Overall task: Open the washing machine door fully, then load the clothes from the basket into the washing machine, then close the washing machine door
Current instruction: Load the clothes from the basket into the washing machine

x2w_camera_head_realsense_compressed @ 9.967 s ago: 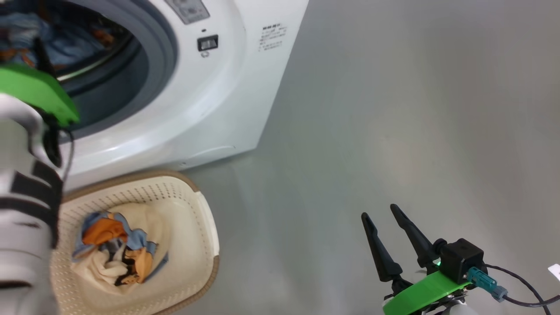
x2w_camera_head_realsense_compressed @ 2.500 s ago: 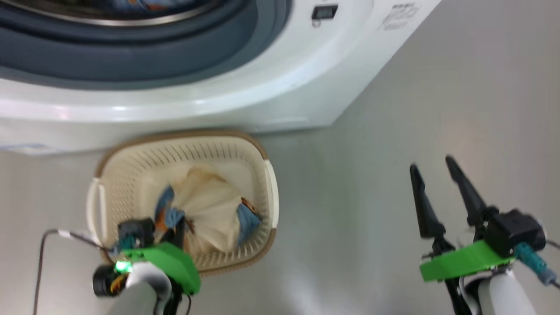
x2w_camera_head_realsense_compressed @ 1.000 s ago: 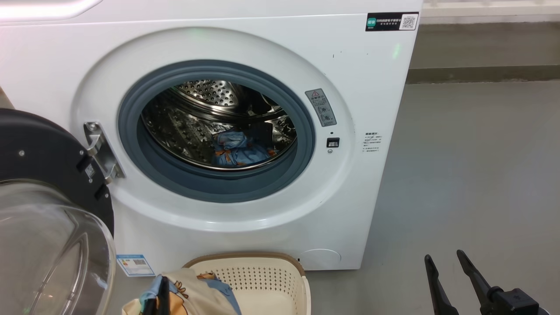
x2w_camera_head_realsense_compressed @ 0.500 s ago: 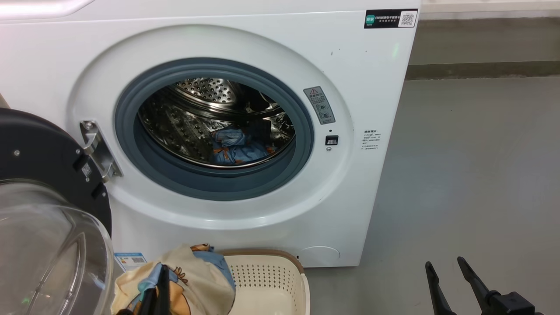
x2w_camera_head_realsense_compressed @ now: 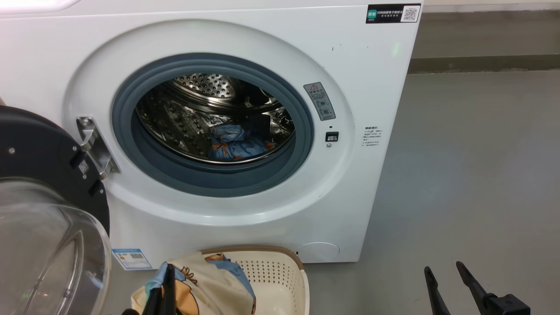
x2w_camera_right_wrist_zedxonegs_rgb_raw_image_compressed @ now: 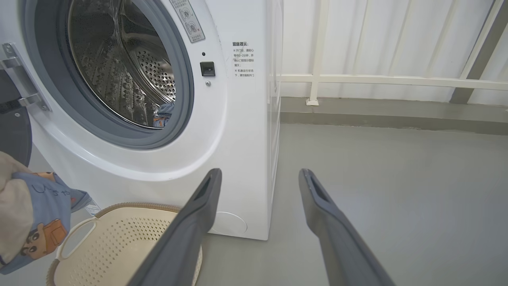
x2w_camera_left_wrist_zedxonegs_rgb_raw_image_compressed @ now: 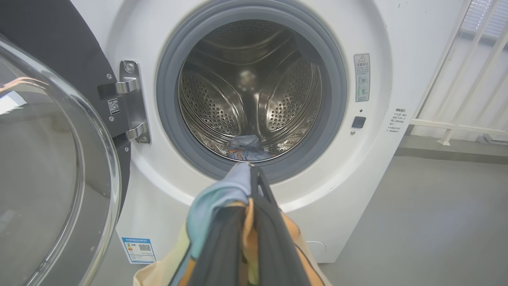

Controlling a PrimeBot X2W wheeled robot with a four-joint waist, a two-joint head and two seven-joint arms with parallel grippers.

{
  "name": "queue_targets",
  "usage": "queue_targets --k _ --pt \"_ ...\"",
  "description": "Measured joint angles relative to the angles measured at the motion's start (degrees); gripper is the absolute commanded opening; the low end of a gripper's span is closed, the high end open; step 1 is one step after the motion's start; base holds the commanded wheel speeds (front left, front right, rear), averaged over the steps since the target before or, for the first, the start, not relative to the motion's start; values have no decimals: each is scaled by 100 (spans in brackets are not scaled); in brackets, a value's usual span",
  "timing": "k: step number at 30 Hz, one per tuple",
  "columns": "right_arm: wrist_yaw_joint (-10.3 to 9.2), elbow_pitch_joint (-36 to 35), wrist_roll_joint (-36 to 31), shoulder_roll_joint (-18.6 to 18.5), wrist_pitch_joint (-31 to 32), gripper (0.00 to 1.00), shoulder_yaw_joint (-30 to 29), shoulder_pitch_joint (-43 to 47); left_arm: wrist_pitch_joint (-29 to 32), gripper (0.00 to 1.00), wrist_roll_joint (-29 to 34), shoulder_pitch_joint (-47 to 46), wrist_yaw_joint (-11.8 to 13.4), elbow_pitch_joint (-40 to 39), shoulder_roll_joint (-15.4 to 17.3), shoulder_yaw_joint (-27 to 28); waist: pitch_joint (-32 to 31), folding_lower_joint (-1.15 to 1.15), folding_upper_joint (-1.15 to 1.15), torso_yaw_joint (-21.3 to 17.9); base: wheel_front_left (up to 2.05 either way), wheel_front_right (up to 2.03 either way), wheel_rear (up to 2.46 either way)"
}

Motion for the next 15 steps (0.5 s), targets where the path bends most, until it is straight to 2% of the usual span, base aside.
queue_targets --k 7,15 --pt "0 21 0 0 -1 100 7 -5 -7 0 -11 -86 -3 -9 -12 -99 77 0 0 -47 0 0 0" --pt "0 53 18 1 0 100 49 -79 -15 0 -20 -680 -83 247 -59 -303 251 0 0 -177 0 0 0"
